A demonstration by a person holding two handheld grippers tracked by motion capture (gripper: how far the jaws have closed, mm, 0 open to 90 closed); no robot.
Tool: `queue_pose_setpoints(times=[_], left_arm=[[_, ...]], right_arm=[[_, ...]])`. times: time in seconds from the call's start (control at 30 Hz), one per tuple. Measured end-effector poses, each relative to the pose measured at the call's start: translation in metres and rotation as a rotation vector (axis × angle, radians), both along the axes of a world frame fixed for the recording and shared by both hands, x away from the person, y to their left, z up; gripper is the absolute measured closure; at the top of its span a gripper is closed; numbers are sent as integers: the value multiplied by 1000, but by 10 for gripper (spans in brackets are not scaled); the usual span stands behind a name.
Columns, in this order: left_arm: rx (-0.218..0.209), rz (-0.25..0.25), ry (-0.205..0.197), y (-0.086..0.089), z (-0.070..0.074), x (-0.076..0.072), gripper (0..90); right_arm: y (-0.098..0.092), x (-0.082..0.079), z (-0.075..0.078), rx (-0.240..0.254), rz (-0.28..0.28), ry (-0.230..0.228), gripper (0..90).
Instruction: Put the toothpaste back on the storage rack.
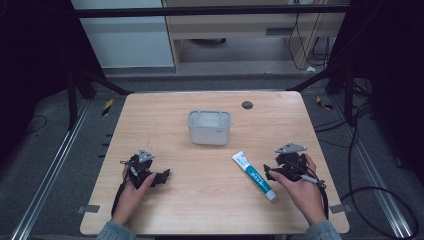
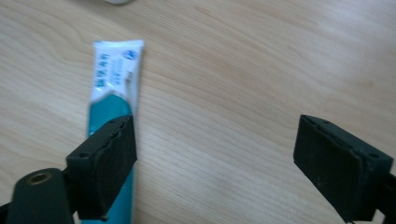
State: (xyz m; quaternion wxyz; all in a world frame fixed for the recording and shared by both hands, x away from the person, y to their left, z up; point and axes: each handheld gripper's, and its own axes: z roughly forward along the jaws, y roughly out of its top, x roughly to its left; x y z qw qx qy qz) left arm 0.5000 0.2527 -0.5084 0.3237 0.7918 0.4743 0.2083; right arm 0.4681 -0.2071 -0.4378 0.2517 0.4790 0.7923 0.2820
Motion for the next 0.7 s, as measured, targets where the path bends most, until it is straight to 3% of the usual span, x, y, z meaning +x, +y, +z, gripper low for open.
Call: queue_pose_setpoints(times=[0.17, 0.3, 0.37, 0.43, 0.57, 0.7], left_arm=[[-3, 2, 0, -1, 0, -1, 0], [-3, 0, 0, -1, 0, -1, 0], [-3, -1, 0, -1, 0, -1, 0], [-3, -1, 0, -1, 0, -1, 0], [-3, -1, 0, -1, 0, -1, 0], [-5, 0, -1, -1, 0, -1, 0]], right_arm=[[16, 0, 20, -56, 60, -1, 286], [24, 4, 29, -50, 73, -2, 318], [29, 10, 28, -57, 89, 51, 330], [30, 11, 27, -55, 88, 60, 330], [38, 20, 23, -27, 98, 125, 367], [47, 30, 20, -52, 124, 159, 361]])
